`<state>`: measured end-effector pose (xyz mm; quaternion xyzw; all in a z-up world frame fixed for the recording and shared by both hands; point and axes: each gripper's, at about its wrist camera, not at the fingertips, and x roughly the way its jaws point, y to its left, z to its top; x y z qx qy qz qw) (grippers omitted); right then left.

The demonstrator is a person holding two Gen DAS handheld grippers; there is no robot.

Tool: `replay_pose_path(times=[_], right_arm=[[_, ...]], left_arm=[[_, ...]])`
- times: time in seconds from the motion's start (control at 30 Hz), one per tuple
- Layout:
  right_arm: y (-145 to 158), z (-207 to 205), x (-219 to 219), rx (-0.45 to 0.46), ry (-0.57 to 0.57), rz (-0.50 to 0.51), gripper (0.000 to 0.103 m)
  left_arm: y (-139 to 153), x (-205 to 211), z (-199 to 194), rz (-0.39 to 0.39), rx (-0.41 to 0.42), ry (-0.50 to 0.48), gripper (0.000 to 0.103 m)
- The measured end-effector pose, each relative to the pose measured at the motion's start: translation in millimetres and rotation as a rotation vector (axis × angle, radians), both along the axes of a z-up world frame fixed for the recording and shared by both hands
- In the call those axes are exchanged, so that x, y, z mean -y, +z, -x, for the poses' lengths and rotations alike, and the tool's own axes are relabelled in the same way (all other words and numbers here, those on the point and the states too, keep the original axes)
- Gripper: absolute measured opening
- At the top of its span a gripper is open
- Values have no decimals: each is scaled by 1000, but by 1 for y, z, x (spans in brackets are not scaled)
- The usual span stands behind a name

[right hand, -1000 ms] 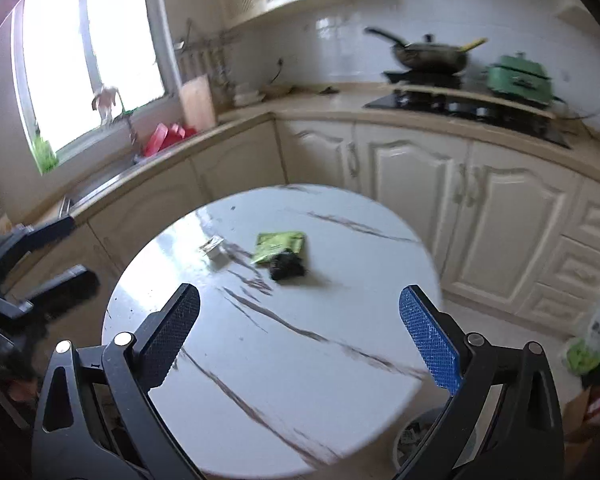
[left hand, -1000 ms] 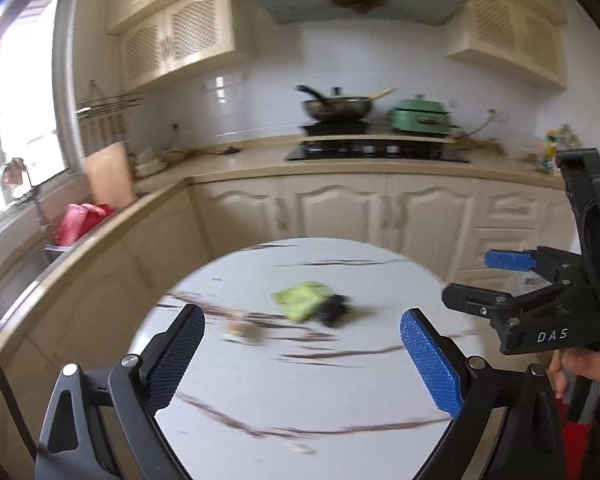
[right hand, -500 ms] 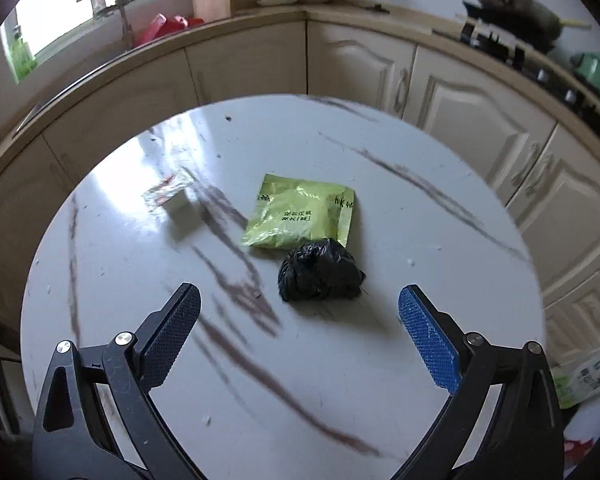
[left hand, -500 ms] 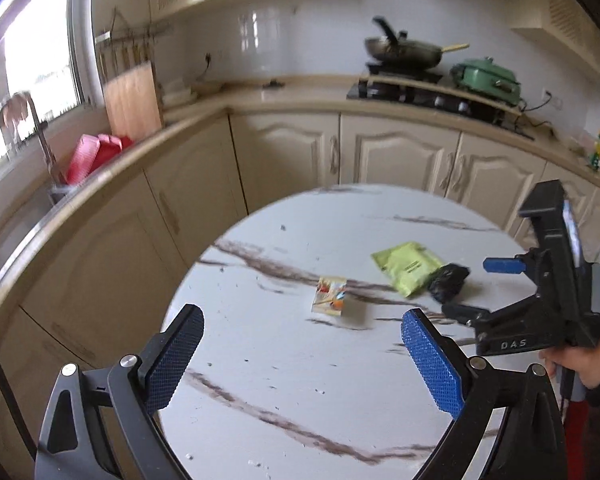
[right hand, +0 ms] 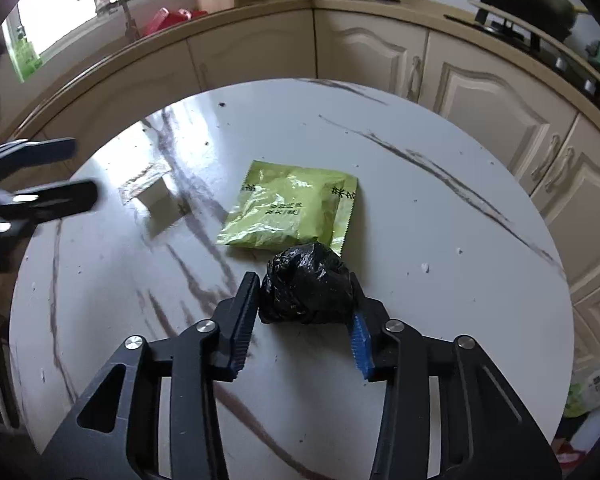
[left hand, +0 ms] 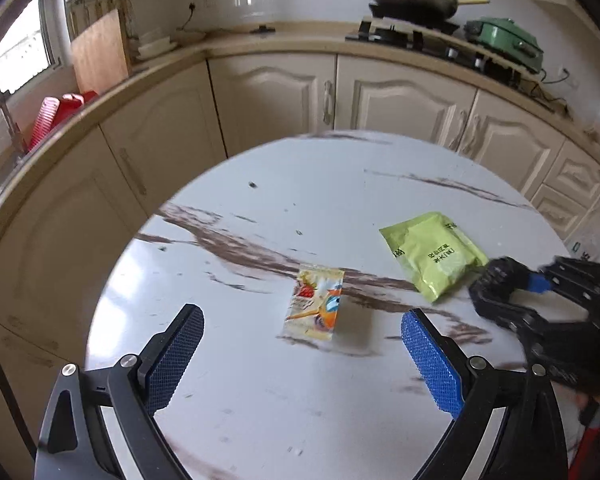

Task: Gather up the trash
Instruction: 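Grasp the juice pouch with the left gripper while the right grasps the black bag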

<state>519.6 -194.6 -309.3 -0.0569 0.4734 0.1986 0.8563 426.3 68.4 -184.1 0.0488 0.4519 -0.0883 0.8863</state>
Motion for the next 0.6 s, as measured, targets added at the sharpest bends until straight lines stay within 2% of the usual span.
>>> replay_pose_path(times=[0.13, 0.17, 0.27, 0.33, 0.4, 0.47, 0.6], right_arm=[[13, 10, 7, 21, 6, -42, 37], [15, 12, 10, 26, 8, -54, 37], [22, 18, 15, 38, 10, -74, 37], [24, 22, 18, 38, 11, -87, 37], [27, 27, 21, 37, 11, -104, 37], [30, 34, 23, 43, 12, -113, 37], [35, 46, 27, 53, 6, -132, 37]], left_arm=[[-18, 4, -20, -14, -11, 26, 97], [-24, 5, -30, -7, -33, 34, 93], [-34, 4, -41, 4, -57, 45, 81], [-40, 3, -50, 15, -68, 55, 67], [-43, 4, -54, 20, -70, 56, 42], [-44, 5, -54, 33, -58, 48, 28], [-47, 2, -45, 38, -42, 34, 26]])
